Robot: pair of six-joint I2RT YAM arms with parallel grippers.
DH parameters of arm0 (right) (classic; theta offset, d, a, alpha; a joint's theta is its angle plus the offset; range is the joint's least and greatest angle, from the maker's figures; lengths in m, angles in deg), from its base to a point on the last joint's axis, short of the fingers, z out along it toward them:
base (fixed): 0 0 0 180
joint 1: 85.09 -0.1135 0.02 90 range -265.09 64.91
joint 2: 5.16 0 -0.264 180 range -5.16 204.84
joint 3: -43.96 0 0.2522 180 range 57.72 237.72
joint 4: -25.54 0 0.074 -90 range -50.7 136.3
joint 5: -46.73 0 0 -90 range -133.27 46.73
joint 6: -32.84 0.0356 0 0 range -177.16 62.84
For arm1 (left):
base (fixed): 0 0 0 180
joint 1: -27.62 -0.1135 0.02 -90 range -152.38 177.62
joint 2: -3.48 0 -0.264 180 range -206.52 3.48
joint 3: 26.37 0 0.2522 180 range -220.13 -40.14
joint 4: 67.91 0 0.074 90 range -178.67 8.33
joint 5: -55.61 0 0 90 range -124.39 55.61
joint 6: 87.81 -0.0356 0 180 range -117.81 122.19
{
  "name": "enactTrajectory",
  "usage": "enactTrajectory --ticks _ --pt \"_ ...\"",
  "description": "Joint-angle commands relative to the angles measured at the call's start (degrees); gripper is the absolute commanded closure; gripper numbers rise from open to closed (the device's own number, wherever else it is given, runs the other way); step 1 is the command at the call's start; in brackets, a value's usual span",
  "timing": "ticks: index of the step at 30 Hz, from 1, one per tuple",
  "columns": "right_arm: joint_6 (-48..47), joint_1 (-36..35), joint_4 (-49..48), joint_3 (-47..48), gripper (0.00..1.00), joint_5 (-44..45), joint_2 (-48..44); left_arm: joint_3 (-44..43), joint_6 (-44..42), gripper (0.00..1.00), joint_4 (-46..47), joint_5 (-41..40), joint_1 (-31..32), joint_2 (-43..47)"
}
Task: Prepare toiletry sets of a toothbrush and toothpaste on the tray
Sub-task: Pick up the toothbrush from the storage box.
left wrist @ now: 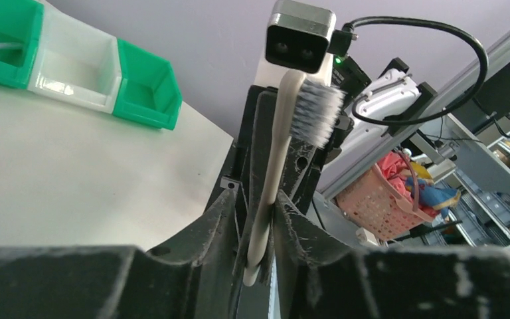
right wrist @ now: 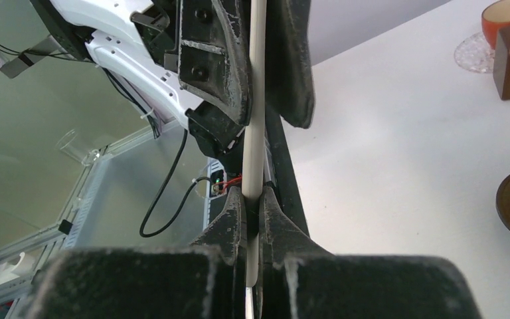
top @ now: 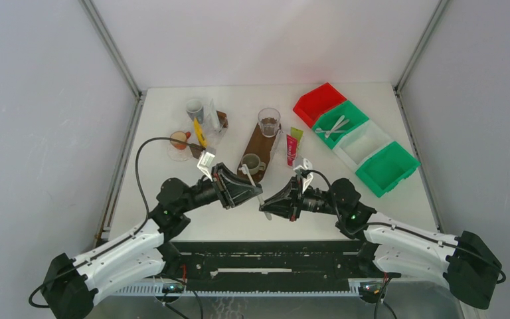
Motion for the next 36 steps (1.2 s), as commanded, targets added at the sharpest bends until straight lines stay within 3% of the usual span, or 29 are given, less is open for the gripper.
enactTrajectory --ticks 1,4,7,12,14,17,18,22,25,30,36 --pt "-1.7 0.6 -1.0 1.1 1.0 -1.8 -1.2 -4.7 -1.9 0.72 -2.1 4.2 -0.6 0.9" --pt "-1.6 0.7 -1.4 1.1 1.0 -2.7 -0.5 -5.5 -2.7 0.78 -3.0 4.5 -0.7 0.7" --pt "-1.4 0.9 -1.9 1.1 1.0 -3.5 0.2 -6.5 -3.1 0.66 -3.9 4.6 -0.7 0.6" --pt "-1.5 1.2 -1.7 1.1 1.0 -4.3 0.3 -7.2 -3.7 0.66 -4.6 4.5 -1.4 0.8" --pt "-1.5 1.5 -1.4 1.1 1.0 -4.4 0.0 -7.3 -3.9 0.76 -4.7 5.1 -1.8 1.0" --pt "-1.6 1.8 -0.9 1.1 1.0 -4.5 -0.4 -7.3 -4.2 0.99 -5.0 5.6 -2.2 1.2" --pt "-1.7 1.9 -0.6 1.1 0.96 -4.6 -0.6 -7.2 -4.4 1.0 -5.2 5.5 -2.3 1.3" --pt "-3.0 2.7 2.7 1.1 0.53 -2.4 -2.5 -6.9 -6.2 1.0 -7.9 2.3 -3.5 3.3" --pt "-5.4 3.8 7.3 1.0 0.34 0.5 -6.0 -7.2 -9.3 1.0 -12.2 -2.6 -5.4 5.9" --pt "-7.5 7.9 13.3 0.2 0.29 3.6 -12.2 -7.3 -13.4 1.0 -17.0 -11.3 -9.0 9.7" --pt "-5.9 14.8 13.2 -4.1 0.29 5.6 -18.4 -7.0 -18.2 1.0 -13.9 -18.0 -11.6 9.6"
